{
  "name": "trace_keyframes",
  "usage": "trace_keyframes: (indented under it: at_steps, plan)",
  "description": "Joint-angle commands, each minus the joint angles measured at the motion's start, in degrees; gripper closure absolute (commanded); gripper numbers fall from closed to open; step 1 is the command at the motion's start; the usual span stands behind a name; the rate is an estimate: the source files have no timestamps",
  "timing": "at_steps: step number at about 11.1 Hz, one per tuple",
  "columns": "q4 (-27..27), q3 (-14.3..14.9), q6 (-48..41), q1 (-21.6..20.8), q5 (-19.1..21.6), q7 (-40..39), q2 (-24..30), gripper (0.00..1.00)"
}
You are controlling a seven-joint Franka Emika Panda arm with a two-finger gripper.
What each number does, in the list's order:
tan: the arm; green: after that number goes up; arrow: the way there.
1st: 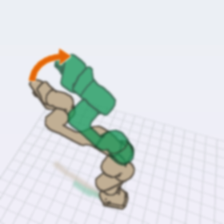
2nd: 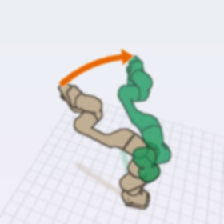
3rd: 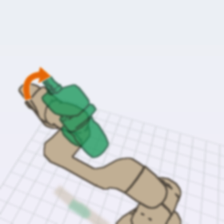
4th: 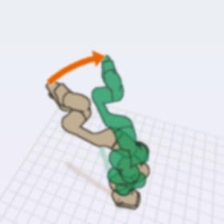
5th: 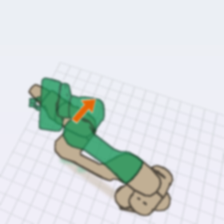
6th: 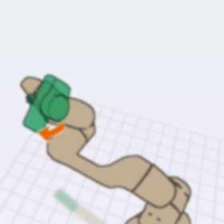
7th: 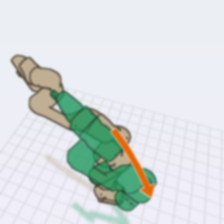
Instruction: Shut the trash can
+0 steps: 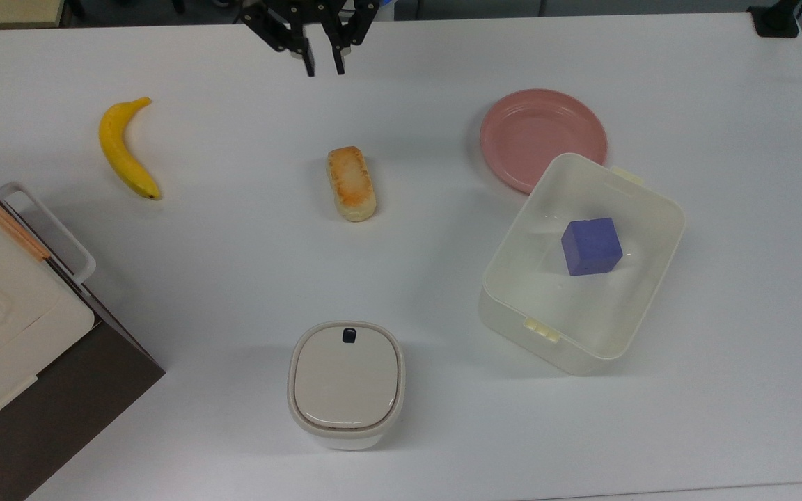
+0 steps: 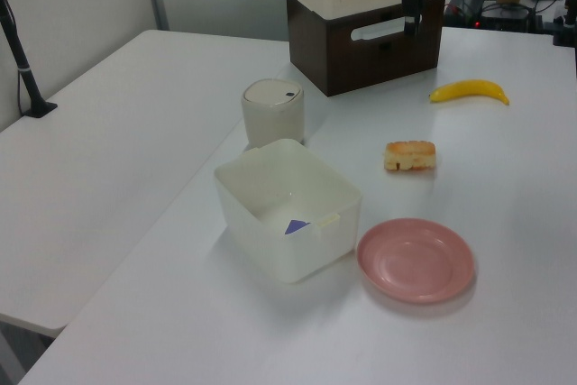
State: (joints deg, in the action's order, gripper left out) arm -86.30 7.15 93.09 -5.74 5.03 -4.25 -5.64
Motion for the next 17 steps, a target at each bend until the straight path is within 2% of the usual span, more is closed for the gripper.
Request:
trace_keyframes:
  at_steps: [1,3,11,17]
  plan:
    - [-1.24,0.32,1.21,0.55,-2.13,4.92,2.82,0.0]
    - [-0.36,0.32,1.3,1.17,-2.22,7.23,3.0,0.0]
    - [0.43,0.24,0.42,2.32,-2.31,7.41,5.37,0.0]
    - [0.26,0.15,0.6,2.23,-2.31,7.32,4.32,0.0]
